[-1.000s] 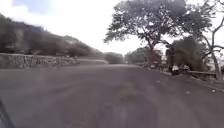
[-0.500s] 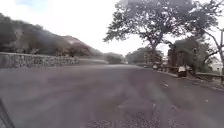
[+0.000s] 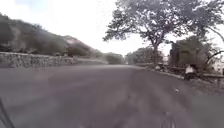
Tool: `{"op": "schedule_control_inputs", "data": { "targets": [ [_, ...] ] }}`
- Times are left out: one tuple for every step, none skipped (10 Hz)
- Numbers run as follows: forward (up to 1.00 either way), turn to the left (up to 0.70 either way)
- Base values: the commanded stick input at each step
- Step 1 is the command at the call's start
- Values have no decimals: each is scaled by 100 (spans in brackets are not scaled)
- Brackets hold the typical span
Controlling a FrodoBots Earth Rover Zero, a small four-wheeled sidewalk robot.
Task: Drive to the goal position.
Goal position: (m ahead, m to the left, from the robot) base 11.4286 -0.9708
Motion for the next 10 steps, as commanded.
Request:
{"op": "schedule_control_inputs", "data": {
  "targets": [
    [100, 0],
    [100, 0],
    [100, 0],
    [100, 0],
    [100, 0],
    [100, 0],
    [100, 0],
    [100, 0],
    [100, 0],
    [100, 0]
  ]
}}
